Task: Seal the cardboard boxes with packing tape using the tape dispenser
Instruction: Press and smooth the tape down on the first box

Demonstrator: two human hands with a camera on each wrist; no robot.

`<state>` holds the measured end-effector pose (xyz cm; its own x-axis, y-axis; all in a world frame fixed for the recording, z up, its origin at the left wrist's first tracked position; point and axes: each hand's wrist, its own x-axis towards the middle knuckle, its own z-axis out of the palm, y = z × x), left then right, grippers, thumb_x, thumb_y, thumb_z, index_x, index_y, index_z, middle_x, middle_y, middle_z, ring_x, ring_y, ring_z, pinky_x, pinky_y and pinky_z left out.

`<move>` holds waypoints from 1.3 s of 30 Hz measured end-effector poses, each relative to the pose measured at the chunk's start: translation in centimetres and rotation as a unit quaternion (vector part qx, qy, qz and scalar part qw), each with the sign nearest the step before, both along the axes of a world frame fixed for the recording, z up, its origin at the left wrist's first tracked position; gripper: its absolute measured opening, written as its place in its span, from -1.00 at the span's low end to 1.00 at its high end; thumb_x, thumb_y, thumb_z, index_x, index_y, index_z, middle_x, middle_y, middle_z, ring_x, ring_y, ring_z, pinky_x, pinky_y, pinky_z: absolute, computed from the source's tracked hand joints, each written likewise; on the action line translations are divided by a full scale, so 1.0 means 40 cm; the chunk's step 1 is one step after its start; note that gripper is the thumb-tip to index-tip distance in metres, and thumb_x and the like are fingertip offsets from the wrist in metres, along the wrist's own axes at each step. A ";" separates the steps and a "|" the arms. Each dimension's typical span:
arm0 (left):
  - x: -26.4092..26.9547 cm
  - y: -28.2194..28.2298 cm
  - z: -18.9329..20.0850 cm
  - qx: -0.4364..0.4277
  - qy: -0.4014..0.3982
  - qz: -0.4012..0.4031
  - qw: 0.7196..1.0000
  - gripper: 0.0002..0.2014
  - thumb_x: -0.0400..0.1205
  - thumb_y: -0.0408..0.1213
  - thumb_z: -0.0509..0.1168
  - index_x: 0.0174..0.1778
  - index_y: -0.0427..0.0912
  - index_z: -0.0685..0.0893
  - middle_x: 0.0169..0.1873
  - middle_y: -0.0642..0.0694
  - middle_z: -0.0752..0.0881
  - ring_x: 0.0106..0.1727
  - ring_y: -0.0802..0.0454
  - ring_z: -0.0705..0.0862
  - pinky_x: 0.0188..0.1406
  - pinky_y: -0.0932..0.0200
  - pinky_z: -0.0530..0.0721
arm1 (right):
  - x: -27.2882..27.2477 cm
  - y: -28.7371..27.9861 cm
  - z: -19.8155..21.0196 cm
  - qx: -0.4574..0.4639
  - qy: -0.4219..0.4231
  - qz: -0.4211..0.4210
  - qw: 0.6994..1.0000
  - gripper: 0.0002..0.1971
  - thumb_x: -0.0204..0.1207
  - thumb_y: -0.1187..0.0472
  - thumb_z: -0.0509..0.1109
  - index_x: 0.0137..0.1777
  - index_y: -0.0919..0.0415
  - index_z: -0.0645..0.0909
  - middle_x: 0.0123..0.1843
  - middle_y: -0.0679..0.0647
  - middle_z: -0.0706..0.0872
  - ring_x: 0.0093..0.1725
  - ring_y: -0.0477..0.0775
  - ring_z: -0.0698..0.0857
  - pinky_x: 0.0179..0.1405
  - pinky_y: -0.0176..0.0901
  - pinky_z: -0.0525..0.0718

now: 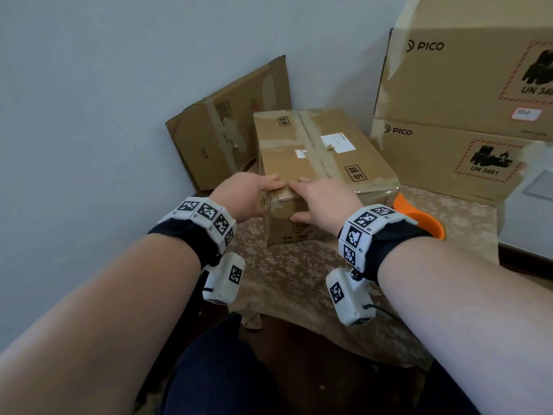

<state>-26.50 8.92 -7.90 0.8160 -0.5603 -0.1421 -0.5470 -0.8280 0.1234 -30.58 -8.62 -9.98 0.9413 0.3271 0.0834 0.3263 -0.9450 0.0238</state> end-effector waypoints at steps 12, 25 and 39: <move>0.044 0.008 -0.015 0.042 -0.018 -0.059 0.997 -0.21 0.50 0.00 0.47 0.62 0.09 0.25 0.59 0.15 0.27 0.50 0.06 0.45 0.49 0.10 0.38 | -0.002 0.014 -0.029 -0.051 -0.020 0.008 0.998 -0.51 0.73 -0.08 -0.06 0.48 0.22 0.35 0.22 0.17 0.61 0.11 0.24 0.64 -0.09 0.05 0.56; 0.003 -0.008 -0.059 0.000 -0.055 -0.038 0.998 -0.40 0.71 -0.01 0.14 0.67 0.00 0.15 0.66 0.04 0.13 0.52 0.02 0.43 0.55 0.07 0.30 | -0.009 0.014 -0.039 -0.032 -0.031 -0.014 0.999 -0.48 0.73 -0.10 -0.09 0.49 0.21 0.38 0.23 0.16 0.62 0.13 0.21 0.65 -0.03 0.01 0.57; 0.002 -0.013 -0.042 0.082 -0.033 -0.026 0.996 -0.38 0.66 0.14 -0.05 0.67 0.10 0.09 0.66 0.12 0.12 0.56 -0.13 0.27 0.52 -0.16 0.30 | -0.001 -0.052 0.006 0.067 0.066 -0.037 0.995 -0.43 0.64 -0.25 0.11 0.60 -0.07 0.36 0.59 -0.13 0.41 0.47 0.06 0.50 0.42 -0.02 0.50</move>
